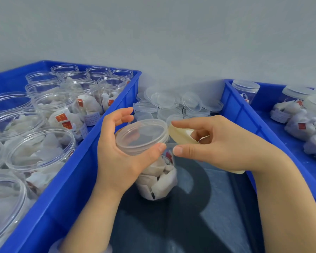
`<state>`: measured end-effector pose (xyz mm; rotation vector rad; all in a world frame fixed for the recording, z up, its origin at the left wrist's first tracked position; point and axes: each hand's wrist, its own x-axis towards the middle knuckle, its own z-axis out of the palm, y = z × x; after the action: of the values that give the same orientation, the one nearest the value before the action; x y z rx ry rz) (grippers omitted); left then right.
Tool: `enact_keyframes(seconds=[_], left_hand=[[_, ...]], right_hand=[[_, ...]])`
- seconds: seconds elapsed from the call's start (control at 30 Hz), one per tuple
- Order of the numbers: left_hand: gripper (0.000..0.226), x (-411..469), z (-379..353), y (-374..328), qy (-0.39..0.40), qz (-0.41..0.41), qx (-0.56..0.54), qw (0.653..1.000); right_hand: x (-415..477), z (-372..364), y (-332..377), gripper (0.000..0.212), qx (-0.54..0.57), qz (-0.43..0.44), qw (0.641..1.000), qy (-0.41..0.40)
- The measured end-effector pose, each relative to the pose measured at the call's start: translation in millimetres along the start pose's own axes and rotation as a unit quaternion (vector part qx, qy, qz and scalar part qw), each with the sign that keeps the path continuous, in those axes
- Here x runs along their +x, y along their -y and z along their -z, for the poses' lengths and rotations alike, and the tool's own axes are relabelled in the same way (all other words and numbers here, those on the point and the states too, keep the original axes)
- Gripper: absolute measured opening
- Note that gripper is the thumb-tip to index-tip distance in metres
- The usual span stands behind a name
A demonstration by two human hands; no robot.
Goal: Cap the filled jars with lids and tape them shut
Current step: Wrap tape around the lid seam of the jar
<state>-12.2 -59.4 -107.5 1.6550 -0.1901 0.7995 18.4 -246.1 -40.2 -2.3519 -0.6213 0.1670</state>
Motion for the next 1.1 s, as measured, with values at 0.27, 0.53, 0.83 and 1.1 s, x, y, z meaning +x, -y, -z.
enact_keyframes(seconds=[0.27,0.53,0.83,1.1], left_hand=[[0.062,0,2,-2,0.039,-0.007,-0.024,0.999],[0.066,3,11,6,0.109,0.016,-0.006,0.994],[0.057,5,10,-4,0.205,0.03,0.102,0.973],[0.066,20,-8,-37,0.307,0.026,0.364,0.879]], right_hand=[[7,-5,-3,0.068,-0.025,-0.015,0.999,-0.025],[14,-17,-8,0.073,-0.052,-0.015,0.998,-0.013],[-9,-42,-33,0.03,0.081,0.017,0.994,-0.069],[-21,-65,-37,0.02,0.129,0.041,0.98,-0.143]])
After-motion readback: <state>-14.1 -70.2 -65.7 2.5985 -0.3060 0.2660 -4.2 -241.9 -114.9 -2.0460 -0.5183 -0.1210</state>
